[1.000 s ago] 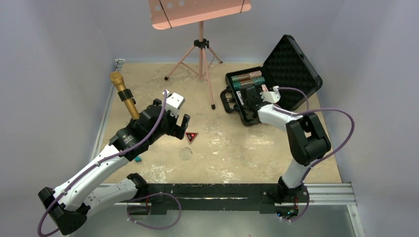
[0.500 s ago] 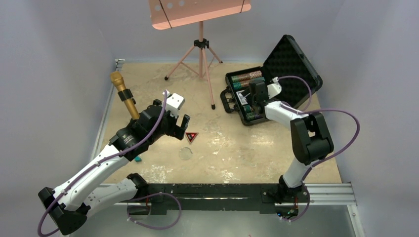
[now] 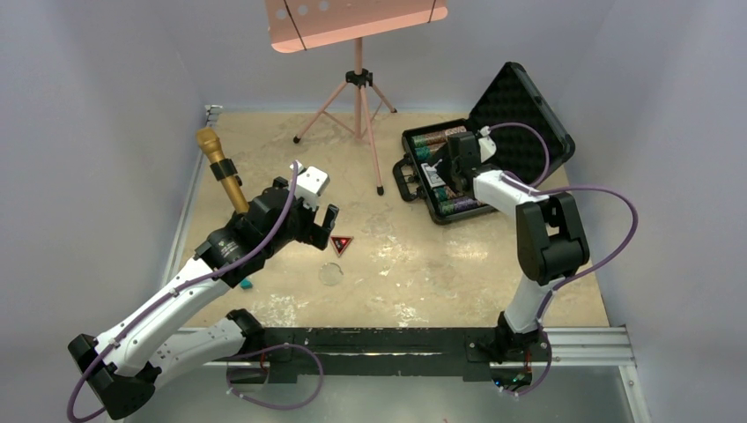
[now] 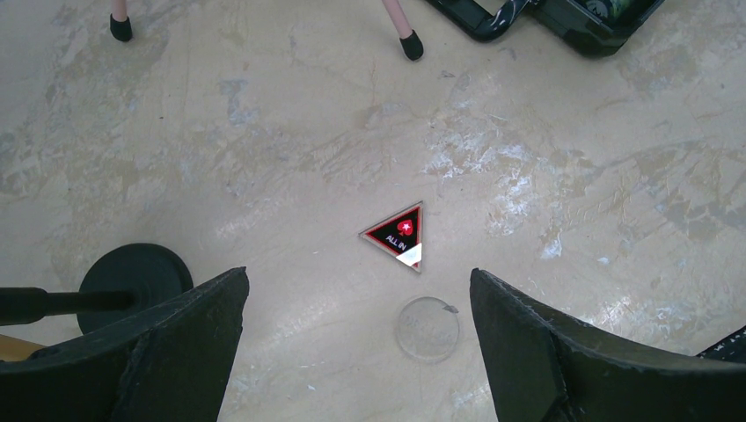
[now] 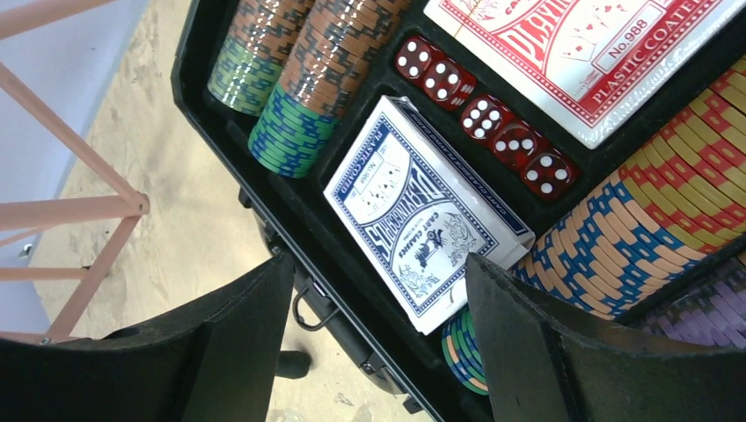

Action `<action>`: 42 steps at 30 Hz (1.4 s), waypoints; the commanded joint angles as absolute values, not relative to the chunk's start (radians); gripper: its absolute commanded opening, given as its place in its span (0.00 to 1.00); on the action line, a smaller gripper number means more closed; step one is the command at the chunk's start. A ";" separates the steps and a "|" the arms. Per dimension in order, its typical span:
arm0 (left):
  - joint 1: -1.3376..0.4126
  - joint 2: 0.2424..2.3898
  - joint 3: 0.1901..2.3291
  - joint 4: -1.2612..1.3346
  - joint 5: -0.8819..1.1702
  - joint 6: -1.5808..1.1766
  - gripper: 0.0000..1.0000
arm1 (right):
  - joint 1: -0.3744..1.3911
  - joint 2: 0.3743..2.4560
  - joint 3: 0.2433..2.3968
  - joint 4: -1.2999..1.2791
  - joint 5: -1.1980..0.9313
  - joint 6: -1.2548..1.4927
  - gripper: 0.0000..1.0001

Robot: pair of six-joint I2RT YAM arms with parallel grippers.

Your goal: Pack up texas hold em set

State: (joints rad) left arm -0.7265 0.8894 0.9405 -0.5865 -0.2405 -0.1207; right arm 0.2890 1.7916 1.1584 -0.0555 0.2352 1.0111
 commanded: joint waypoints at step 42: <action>-0.722 0.883 0.978 -0.570 -0.258 -0.119 1.00 | 0.328 1.805 1.132 -0.084 0.262 1.074 0.76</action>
State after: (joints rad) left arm -0.7265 0.8898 0.9405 -0.5869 -0.2440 -0.1204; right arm 0.3218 1.7790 1.1217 -0.0811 0.2703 1.0649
